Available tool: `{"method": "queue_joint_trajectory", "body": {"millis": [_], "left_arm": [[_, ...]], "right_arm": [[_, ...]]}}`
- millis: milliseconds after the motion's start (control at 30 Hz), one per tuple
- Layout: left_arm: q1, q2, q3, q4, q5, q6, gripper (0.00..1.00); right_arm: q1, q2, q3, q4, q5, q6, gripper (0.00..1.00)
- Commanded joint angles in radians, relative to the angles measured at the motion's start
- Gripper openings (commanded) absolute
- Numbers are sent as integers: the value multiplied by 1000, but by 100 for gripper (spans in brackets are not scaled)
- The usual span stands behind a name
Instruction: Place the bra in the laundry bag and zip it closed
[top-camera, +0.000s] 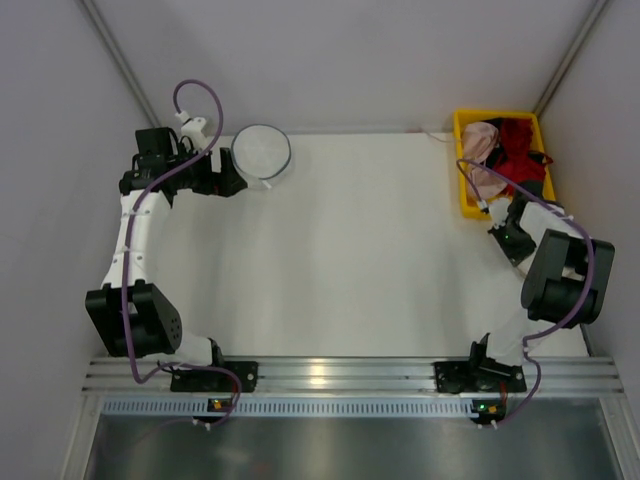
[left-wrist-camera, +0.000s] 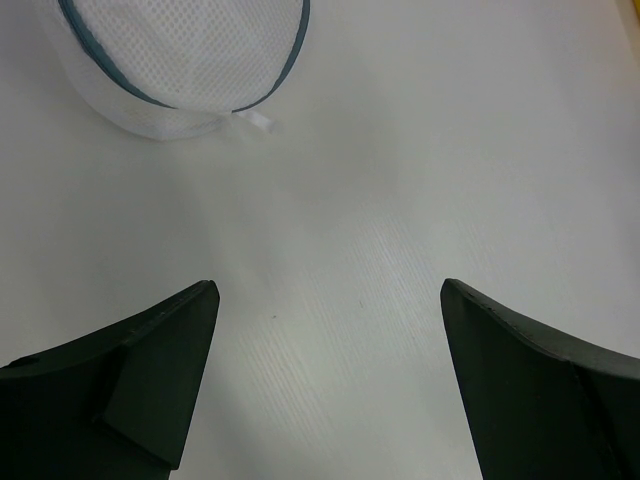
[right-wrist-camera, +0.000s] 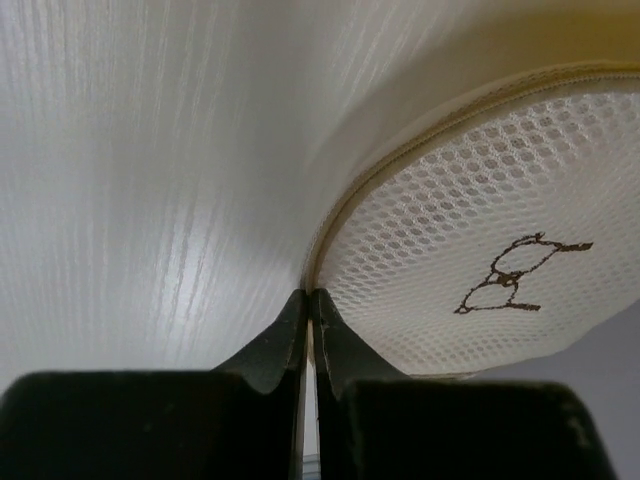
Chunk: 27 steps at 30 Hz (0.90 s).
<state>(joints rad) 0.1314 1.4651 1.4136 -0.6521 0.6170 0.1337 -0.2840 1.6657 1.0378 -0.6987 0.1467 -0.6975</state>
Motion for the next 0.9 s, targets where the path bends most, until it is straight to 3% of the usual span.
{"method": "queue_joint_trajectory", "body": {"millis": [0,233,533,767,867], "left_arm": [[2,-15,21,20,27,21,98],[1,-17,19,22,46,26,99],[1,-49,-13,22,66,49,99],[1,-77,-65,22,121,26,99],[1,-86,-90,22,153,-12,98]], "right_arm": [[-11,-46,-9,-25,-38,-1,0],[19,-139,62,-209,-264,87,0],[250,-257,140,-314,-557,236,0],[489,-175,309,-281,-755,363,0],[529,-133,398,-283,-858,368,0]]}}
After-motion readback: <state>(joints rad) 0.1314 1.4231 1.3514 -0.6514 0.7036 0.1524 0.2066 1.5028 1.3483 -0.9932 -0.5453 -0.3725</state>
